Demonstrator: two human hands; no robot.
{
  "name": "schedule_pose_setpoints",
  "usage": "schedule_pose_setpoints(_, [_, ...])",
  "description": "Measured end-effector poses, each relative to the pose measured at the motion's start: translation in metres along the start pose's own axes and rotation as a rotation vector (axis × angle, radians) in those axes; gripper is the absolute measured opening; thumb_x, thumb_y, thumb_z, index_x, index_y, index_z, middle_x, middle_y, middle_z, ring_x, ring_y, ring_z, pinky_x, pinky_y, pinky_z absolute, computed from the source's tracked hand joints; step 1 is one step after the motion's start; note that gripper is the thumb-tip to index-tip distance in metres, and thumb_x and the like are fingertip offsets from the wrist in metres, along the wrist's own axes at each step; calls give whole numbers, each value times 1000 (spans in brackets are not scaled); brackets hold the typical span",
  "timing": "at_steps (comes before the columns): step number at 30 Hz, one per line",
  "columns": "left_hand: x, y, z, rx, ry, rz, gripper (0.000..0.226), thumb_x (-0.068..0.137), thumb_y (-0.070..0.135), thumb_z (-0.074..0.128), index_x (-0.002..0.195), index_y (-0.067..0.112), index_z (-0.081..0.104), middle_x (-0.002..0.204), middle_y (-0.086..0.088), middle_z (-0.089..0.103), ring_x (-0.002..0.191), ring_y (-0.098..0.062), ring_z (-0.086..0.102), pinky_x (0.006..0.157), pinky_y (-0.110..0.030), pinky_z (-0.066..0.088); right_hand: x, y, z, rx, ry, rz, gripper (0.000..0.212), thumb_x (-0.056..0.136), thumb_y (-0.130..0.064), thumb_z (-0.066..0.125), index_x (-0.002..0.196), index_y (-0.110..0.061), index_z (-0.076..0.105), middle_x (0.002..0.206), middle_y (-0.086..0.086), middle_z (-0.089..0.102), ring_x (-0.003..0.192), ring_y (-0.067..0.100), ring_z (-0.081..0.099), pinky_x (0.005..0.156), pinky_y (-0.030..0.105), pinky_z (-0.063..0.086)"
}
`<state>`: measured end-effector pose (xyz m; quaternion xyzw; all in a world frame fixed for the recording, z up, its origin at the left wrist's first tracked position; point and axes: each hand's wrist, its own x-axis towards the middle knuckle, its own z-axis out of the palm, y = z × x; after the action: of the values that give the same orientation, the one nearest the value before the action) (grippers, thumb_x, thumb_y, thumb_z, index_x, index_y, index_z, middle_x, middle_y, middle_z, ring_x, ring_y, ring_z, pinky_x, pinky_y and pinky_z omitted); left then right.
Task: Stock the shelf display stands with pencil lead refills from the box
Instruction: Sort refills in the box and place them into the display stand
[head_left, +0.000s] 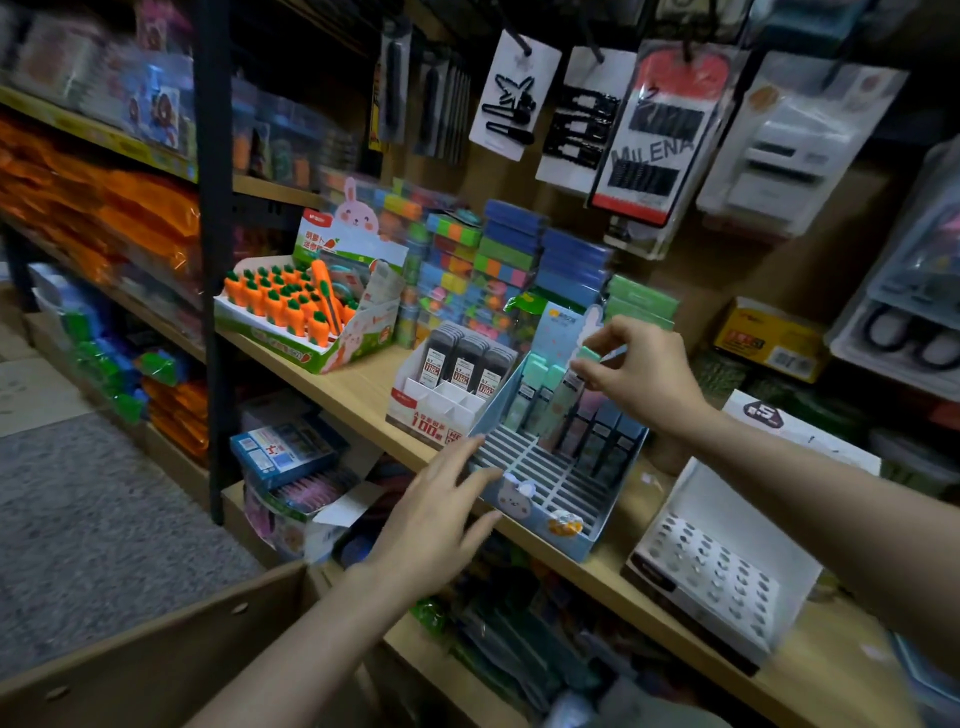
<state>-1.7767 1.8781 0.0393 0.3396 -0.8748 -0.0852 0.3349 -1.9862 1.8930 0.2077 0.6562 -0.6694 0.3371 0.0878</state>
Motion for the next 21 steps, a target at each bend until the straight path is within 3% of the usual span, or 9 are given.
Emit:
schedule_pose_setpoints(3, [-2,-3,2,-15,17,-20,46,97,43,51,140,28,44,161,5,9,150,-13,4,119,-33,22,6,3,19,-69,-5,-32,21,86,-23,75,97,-10,64,93,4,67,80,17,65,73,30,52])
schedule_pose_setpoints(9, [0,-8,-1,-84,2,-25,45,98,40,50,140,27,42,160,10,9,148,-7,8,109,-27,35,21,1,38,-95,27,-7,20,87,-22,73,97,-7,63,92,9,66,83,23,62,76,38,53])
schedule_pose_setpoints(21, [0,-6,-3,-59,-23,-12,52,97,29,52,143,42,32,161,8,5,148,-13,8,108,-33,38,12,4,42,-98,24,-47,20,83,-31,77,92,-16,67,84,-2,66,79,15,63,74,41,57])
